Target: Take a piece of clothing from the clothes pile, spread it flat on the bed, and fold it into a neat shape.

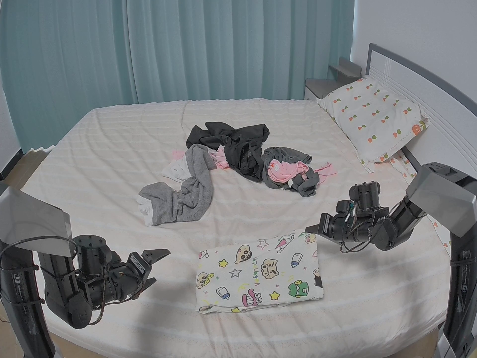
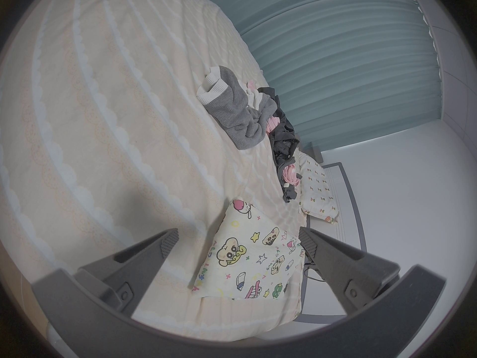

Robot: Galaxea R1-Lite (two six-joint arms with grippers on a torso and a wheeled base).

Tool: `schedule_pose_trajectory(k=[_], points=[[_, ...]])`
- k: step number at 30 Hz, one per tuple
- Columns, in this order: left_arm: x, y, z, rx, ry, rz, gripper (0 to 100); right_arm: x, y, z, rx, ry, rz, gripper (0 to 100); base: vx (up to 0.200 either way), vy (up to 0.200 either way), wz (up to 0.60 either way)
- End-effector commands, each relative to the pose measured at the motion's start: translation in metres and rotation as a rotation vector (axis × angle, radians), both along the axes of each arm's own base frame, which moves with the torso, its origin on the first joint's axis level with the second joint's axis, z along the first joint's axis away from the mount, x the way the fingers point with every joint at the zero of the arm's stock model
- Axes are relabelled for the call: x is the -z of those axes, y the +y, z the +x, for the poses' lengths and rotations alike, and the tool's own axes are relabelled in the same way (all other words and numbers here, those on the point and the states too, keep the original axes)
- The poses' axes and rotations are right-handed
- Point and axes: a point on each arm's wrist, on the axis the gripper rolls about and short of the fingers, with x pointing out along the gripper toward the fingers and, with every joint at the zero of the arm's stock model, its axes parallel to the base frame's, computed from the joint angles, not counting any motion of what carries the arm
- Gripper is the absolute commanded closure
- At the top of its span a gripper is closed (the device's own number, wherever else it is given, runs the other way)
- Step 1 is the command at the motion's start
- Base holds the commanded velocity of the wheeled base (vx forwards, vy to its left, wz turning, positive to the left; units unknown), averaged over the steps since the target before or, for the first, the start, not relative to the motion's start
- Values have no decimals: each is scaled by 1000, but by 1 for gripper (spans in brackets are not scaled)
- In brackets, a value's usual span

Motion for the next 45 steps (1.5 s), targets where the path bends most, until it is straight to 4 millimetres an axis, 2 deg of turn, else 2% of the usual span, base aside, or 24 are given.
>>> schedule_pose_trajectory(k=[1, 9, 10, 14, 19, 21, 22, 23, 26, 30, 33, 37, 41, 45], points=[[0, 0, 0, -1, 1, 0, 0, 13, 2, 1, -6, 23, -10, 100, 0, 0, 0], [0, 0, 0, -1, 1, 0, 0, 17, -1, 2, -11, 69, -37, 100, 0, 0, 0], [0, 0, 0, -1, 1, 0, 0, 17, -1, 2, -11, 69, -37, 0, 0, 0, 0], [0, -1, 1, 2, -3, 1, 0, 23, -5, 7, 1, 68, -66, 0, 0, 0, 0], [-3, -16, 7, 19, -53, 29, 0, 9, -6, 4, 40, 50, -93, 0, 0, 0, 0], [2, -35, 5, 79, -79, 93, 0, 9, -9, -9, 37, 87, -108, 0, 0, 0, 0], [2, -35, 5, 79, -79, 93, 0, 9, -9, -9, 37, 87, -108, 0, 0, 0, 0], [6, -46, 5, 114, -104, 148, 0, 8, -11, -17, 34, 98, -114, 0, 0, 0, 0], [17, -64, 16, 165, -161, 227, 0, 21, -14, -34, -2, 139, -159, 0, 0, 0, 0], [27, -82, 29, 205, -178, 232, 0, 36, -17, -42, -58, 139, -192, 0, 0, 0, 0], [38, -91, 29, 238, -142, 246, 0, 36, -15, -43, -56, 97, -181, 0, 0, 0, 0], [44, -95, 29, 270, -138, 284, 0, 35, -15, -45, -65, 53, -162, 0, 0, 0, 0], [53, -90, 24, 329, -93, 393, 0, 36, -15, -48, -66, 34, -160, 0, 0, 0, 0], [55, -86, 24, 319, -66, 432, 0, 34, -15, -48, -69, 16, -159, 0, 0, 0, 0]])
